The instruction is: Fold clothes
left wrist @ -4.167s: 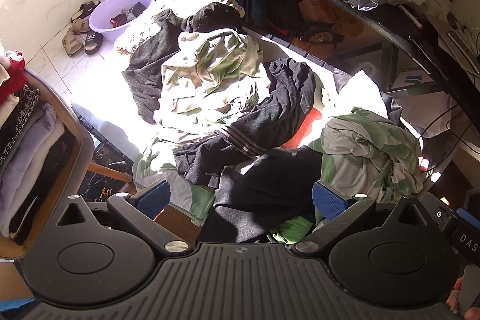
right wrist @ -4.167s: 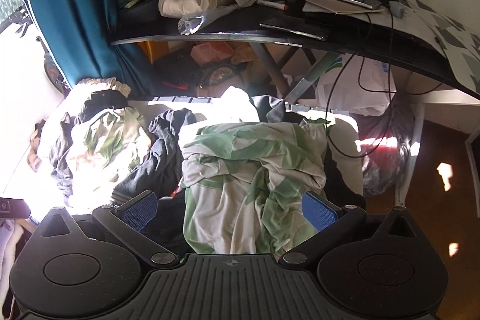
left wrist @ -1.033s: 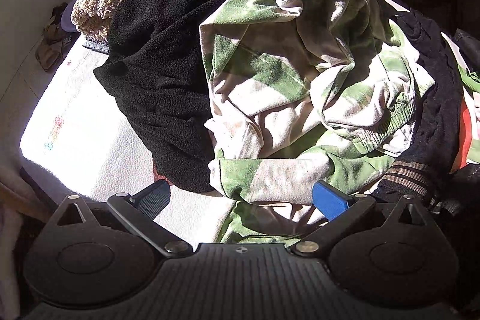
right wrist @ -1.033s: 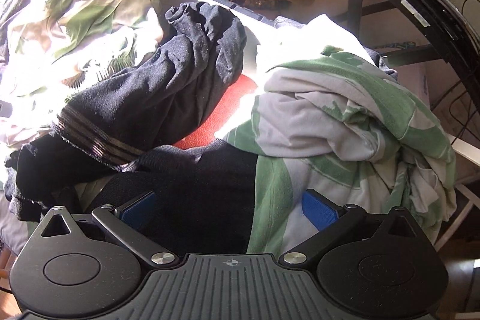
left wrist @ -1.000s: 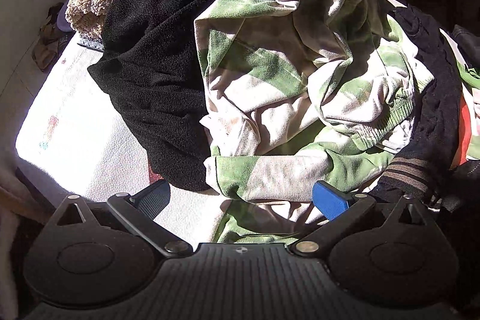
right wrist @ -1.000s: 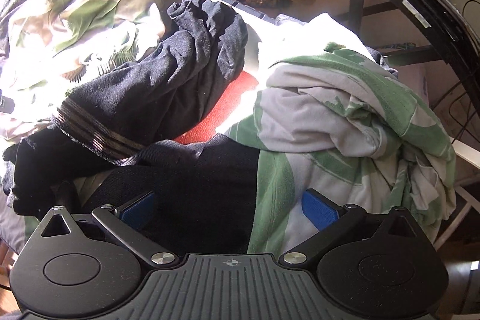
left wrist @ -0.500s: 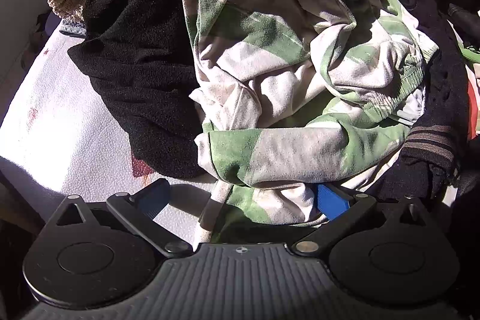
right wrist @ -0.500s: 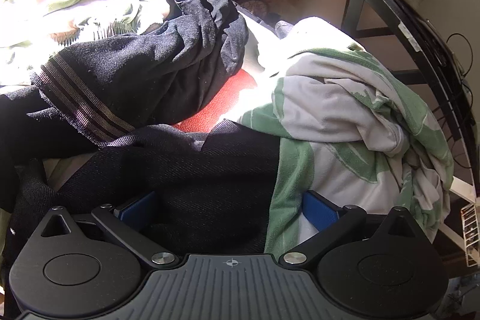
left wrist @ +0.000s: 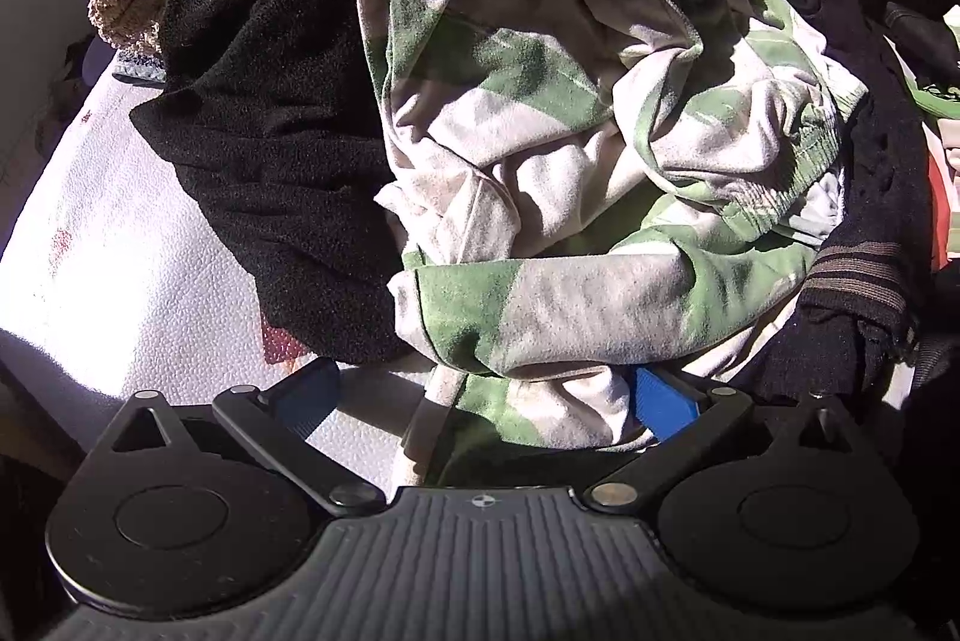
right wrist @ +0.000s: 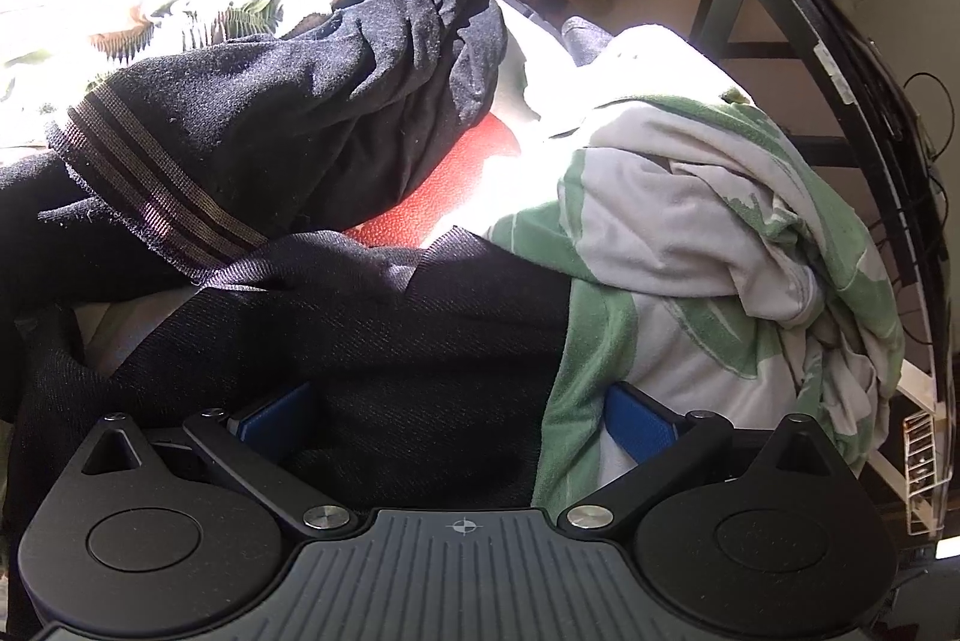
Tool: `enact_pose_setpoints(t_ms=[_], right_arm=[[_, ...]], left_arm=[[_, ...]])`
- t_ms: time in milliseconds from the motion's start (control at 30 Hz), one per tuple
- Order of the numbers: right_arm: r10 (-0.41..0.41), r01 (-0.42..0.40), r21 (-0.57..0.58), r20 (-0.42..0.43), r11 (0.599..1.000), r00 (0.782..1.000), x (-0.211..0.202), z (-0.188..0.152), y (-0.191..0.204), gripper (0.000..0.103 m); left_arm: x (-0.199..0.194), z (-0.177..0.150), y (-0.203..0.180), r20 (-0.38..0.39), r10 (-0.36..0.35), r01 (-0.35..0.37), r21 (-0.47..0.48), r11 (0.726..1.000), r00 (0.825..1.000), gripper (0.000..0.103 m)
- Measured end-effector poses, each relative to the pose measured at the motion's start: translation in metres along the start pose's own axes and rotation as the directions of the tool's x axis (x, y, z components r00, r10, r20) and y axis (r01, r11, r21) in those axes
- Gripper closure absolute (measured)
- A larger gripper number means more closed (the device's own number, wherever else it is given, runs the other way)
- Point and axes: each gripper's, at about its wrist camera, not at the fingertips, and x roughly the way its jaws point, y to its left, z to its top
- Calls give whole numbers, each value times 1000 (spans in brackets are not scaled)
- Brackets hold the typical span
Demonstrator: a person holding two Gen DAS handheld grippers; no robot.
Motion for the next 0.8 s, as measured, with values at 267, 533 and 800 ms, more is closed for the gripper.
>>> enact_pose_setpoints(t_ms=[267,533,800], right_arm=[[4,-4,3,59,1000,998,-5,-11,-3,1],[4,-5,12,80,1000,997,-6,-13,-3,1],[-9,9,2,107,1000,994,-8,-15,0,1]], left_arm=[[-2,1,-4,20,-13,12,23,1000,1000,0],[-7,-3,1,46,-21,20,22,1000,999,0],[-13,-13,4,72,-25,23,28,999,997,0]])
